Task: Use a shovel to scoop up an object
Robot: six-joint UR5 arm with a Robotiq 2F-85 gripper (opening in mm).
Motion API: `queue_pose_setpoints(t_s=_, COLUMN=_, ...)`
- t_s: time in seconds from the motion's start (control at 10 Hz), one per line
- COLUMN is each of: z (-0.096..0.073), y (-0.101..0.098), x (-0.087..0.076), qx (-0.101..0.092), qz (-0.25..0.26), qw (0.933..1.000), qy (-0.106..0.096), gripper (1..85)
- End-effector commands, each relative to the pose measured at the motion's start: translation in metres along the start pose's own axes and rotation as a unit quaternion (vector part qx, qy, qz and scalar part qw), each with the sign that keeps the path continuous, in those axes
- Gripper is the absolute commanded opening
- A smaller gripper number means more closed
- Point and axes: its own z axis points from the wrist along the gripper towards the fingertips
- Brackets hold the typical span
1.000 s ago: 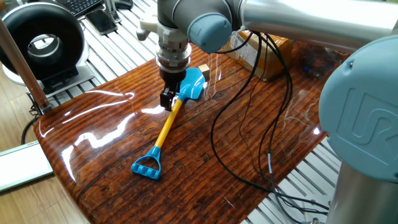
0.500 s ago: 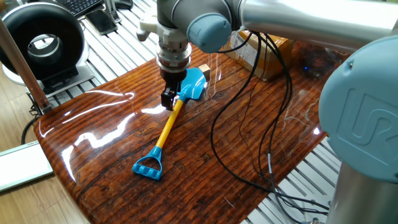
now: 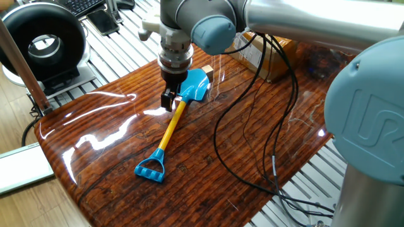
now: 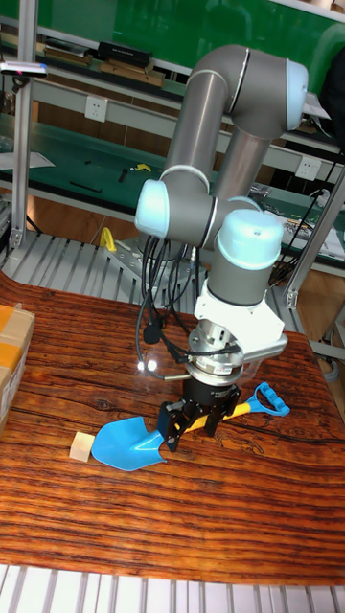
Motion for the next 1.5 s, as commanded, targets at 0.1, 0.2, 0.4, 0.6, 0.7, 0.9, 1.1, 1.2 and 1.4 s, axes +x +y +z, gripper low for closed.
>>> queue_pose_setpoints(t_s=0.1, z=-0.031, y=0.003, x=0.004, qx=-0.005, qz=-0.001, qw=0.9999, qy=0.013, gripper=70.7)
queue_pose_setpoints(t_s=0.2, z=-0.031, y=0.004, x=-0.001, qx=-0.007, qz=-0.009, qw=0.9999, qy=0.003, gripper=70.7)
queue_pose_setpoints(t_s=0.4, z=-0.031, y=-0.002, x=-0.005, qx=0.004, qz=-0.026, qw=0.9996, qy=-0.004, gripper=70.7)
queue_pose_setpoints(t_s=0.6, z=-0.031, y=0.002, x=-0.013, qx=-0.002, qz=-0.054, qw=0.9983, qy=-0.020, gripper=70.7)
queue_pose_setpoints(t_s=0.7, z=-0.031, y=0.005, x=-0.014, qx=-0.007, qz=-0.059, qw=0.9980, qy=-0.023, gripper=70.7)
queue_pose_setpoints(t_s=0.9, z=-0.032, y=-0.003, x=-0.018, qx=0.012, qz=-0.136, qw=0.9902, qy=-0.028, gripper=73.3)
queue_pose_setpoints(t_s=1.1, z=-0.033, y=-0.021, x=-0.005, qx=0.047, qz=-0.223, qw=0.9735, qy=-0.014, gripper=74.7)
queue_pose_setpoints(t_s=1.2, z=-0.029, y=-0.021, x=0.003, qx=0.043, qz=-0.257, qw=0.9653, qy=-0.013, gripper=74.7)
queue_pose_setpoints(t_s=1.4, z=-0.032, y=-0.018, x=0.021, qx=0.021, qz=-0.283, qw=0.9590, qy=-0.012, gripper=74.7)
